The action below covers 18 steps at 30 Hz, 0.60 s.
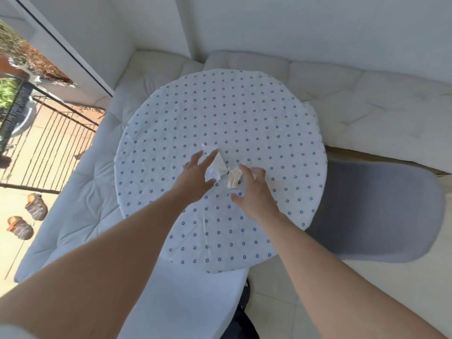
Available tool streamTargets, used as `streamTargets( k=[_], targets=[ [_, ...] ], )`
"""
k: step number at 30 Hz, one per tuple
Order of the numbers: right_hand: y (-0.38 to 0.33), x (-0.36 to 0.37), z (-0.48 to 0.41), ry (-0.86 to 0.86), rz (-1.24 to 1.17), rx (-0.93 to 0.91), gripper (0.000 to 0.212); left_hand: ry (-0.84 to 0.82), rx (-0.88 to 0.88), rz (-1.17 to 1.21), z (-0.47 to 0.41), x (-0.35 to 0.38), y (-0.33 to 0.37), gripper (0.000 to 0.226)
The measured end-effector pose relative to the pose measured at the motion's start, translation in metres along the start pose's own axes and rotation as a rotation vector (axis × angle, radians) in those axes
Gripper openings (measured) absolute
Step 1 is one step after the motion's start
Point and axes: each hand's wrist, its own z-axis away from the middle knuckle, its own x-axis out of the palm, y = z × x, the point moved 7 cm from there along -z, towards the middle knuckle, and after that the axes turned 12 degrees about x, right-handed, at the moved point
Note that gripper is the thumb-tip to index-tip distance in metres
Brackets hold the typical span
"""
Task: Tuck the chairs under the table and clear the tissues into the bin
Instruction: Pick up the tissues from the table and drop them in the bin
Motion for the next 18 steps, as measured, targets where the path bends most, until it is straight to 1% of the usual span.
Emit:
streamTargets(
  k=[2,4,6,9,11,15,18],
  targets=[
    [-0.003,0.004,-0.011,0.015,0.011,-0.051,0.084,0.018,0.002,-0.051,-0.009,0.004,-0.005,0.074],
    [-0.004,0.006,-0.018,0.029,0.004,-0.072,0.073,0.154,-0.024,-0.011,-0.014,0.001,-0.012,0.046],
    [-0.003,0.006,-0.021,0.051,-0.013,-0.071,0.055,0.251,-0.063,0.055,-0.015,-0.001,-0.019,0.024],
    [-0.001,0.005,-0.020,0.090,-0.020,-0.026,0.030,0.262,-0.101,0.095,-0.006,0.000,-0.024,0.017],
    [-0.001,0.006,-0.013,0.091,-0.015,0.009,0.020,0.264,-0.129,0.152,0.010,-0.001,-0.028,0.015],
    [-0.008,0.010,0.026,0.076,-0.020,0.053,0.016,0.267,-0.121,0.228,0.060,-0.007,-0.032,0.010],
    [-0.021,0.013,0.071,0.102,-0.069,0.076,0.015,0.261,-0.121,0.307,0.112,-0.012,-0.035,0.007]
  ],
)
